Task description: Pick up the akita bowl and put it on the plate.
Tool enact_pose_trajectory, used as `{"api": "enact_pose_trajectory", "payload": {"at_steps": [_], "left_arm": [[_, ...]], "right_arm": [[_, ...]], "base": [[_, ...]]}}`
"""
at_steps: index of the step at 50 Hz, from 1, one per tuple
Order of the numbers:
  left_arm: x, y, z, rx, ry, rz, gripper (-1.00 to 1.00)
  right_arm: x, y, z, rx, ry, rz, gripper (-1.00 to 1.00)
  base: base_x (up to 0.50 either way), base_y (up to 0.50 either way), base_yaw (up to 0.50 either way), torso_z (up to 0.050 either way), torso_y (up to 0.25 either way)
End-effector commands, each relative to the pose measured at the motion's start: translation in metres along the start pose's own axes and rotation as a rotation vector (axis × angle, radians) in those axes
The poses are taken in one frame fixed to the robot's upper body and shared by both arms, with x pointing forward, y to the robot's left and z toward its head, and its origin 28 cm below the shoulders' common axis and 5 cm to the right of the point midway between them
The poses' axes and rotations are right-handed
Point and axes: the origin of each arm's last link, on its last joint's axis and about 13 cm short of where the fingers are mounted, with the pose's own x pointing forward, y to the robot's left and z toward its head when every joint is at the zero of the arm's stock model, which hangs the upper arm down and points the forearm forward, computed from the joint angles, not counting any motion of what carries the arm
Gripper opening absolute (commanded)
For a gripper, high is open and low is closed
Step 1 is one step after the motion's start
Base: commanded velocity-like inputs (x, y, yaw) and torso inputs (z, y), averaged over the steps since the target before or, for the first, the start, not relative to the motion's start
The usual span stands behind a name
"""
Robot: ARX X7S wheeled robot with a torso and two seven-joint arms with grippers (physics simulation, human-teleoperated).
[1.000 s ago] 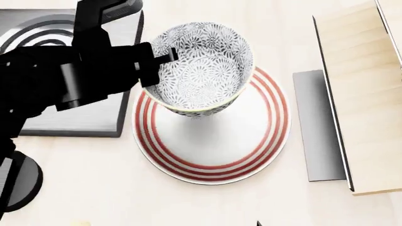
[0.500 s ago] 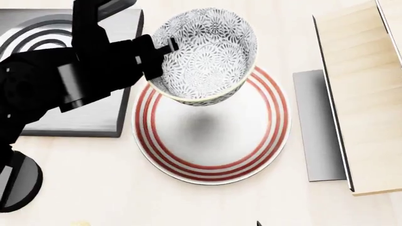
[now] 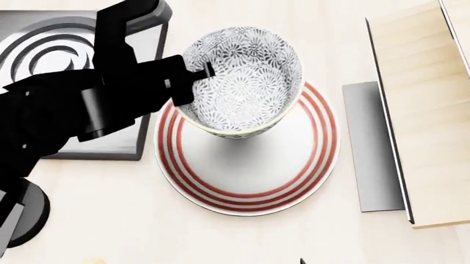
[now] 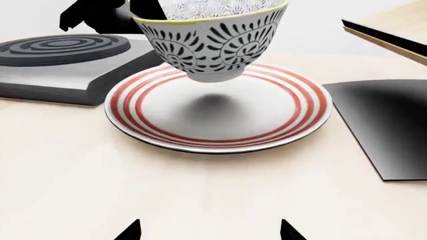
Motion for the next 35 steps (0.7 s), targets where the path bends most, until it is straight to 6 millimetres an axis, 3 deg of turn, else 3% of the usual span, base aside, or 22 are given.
{"api": "enact_pose_trajectory", "payload": {"at_steps": [1, 35], "left_arm": [[0.002, -0.001, -0.002, 0.007, -0.005, -0.004, -1.0], [0.011, 0.0, -0.016, 0.038, 0.011, 0.014, -1.0]], "right_arm": [[-0.001, 0.0, -0.003, -0.005, 0.016, 0.004, 1.0], [-0.001, 0.001, -0.003, -0.004, 0.016, 0.011, 1.0]], "base": [[0.0, 0.0, 0.0, 0.0, 0.0], [0.0, 0.0, 0.0, 0.0, 0.0]]}}
